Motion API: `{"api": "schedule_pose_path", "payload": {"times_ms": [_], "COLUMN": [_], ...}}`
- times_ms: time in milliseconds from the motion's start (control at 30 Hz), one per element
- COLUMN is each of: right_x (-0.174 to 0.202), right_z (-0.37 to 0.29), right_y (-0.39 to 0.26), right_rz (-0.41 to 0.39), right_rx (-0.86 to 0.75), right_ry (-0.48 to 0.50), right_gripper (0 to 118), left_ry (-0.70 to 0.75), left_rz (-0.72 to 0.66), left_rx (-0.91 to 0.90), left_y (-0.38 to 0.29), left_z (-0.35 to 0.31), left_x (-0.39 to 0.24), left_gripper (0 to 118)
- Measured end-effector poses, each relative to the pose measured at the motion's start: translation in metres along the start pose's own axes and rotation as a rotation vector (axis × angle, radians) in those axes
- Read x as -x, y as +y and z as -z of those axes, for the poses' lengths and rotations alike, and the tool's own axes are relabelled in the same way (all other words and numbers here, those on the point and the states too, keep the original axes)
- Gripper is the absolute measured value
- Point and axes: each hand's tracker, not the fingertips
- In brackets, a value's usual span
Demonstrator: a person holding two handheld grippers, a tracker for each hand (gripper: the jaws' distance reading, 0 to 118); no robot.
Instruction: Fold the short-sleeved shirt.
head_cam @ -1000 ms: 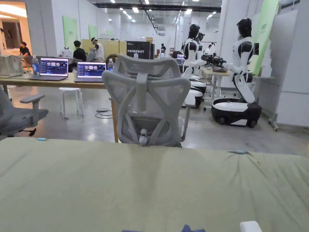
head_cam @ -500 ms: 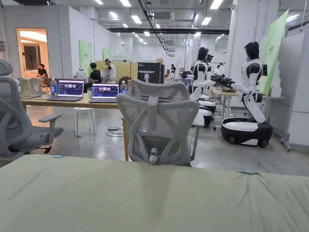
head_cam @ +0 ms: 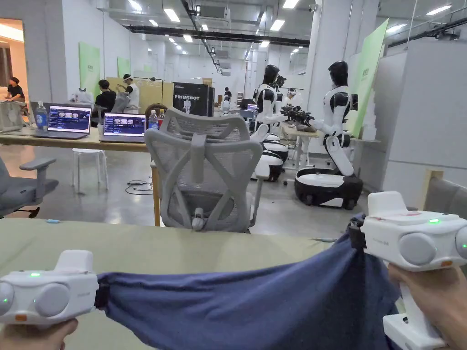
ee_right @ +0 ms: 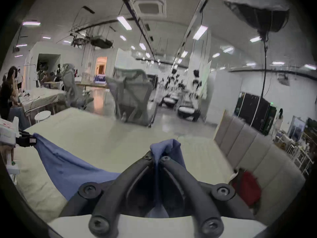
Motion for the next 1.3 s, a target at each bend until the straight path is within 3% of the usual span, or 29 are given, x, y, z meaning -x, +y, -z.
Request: {"api": "schedule_pose_path", "payload": {"times_ms": [167, 433, 733, 900, 1100, 1300], "right_x": [-0.019, -0.048, -0.057, -0.051, -0.046, -0.047], "right_z": [-0.012, 0.011, 0.022, 0.036, 0.081, 0.065], "right_y": [0.063, 0.132, 0.189, 0.173, 0.092, 0.043], "right_rz": [-0.025, 0.06, 0.067, 0.057, 0.083, 0.103], "right_rx": [-0.111, -0.249, -0.384, -0.359, -0.256, -0.214], "right_ry": [-0.063, -0.1, -0.136, -0.132, -0.133, -0.104], "right_gripper": [2, 2, 2, 2, 2, 2], "left_ry": [0.061, 0.099, 0.155, 0.155, 0.158, 0.108], "left_rz": [0.029, 0.041, 0.066, 0.056, 0.042, 0.027], "left_rx": [-0.118, -0.267, -0.394, -0.372, -0.214, -0.137], "left_y": [0.083, 0.198, 0.27, 0.258, 0.176, 0.116], "left_z": [-0.003, -0.011, -0.03, -0.011, 0.051, 0.056], "left_x": [-0.008, -0.016, -0.019, -0.016, -0.017, -0.019], "left_gripper": [3, 3, 3, 3, 3, 3]}}
